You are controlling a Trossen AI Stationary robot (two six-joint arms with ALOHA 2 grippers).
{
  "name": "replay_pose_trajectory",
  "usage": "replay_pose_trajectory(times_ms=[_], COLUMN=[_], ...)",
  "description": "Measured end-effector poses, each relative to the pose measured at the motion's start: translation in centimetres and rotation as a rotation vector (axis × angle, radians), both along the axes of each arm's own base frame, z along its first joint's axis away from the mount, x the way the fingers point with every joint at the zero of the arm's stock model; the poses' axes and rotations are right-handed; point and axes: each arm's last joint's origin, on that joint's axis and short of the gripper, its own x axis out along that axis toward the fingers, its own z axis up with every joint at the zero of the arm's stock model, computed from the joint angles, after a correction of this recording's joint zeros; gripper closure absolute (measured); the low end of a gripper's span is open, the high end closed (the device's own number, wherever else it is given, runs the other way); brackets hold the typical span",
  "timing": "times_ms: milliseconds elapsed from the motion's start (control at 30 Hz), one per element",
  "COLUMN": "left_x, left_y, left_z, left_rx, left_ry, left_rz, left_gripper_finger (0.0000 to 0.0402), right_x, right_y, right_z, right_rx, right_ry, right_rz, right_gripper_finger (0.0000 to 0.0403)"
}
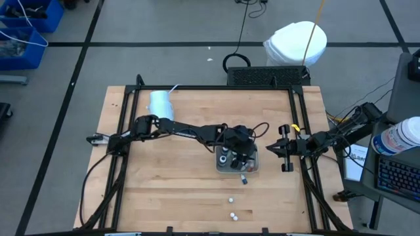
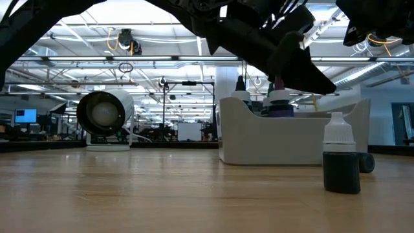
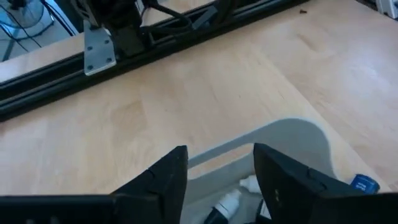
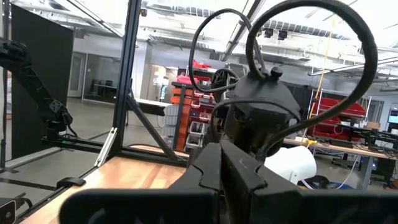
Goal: Pick & Place food coloring
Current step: Put the small green food coloring bottle into the gray bin
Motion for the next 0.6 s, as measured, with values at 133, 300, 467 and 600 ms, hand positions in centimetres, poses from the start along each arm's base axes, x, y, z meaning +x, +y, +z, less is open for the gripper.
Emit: replay_pose_trajectory(times_ms=[133,300,467,600], left_x=[-1.3,-7.5,-15.0,-20.6], left_y=[-0.4,-3.4,-8.7,-11.9], left_z=[4.5,14.1,18.2,18.7], left_rx=[-0.007,-0.08,0.079,0.082], left_ry=[-0.057,-0.027,0.071,0.025], left_rz=[-0.004,-0.064,-0.117,-0.09], left_gripper_finger=[0.0208,0.023,0.0354,0.0387], right_x=[0.0,0.0,0.0,0.0], right_y=[0.0,0.0,0.4,0.6], right_z=[0.0,-0.1,-0.2,-0.1], right_rx=[0.001,0.014,0.022,0.096], right_ry=[0.001,0.008,0.015,0.021], right_rz=[0.001,0.012,0.126,0.239], right_gripper_finger=[0.0403,0.0403,0.0403,0.0403])
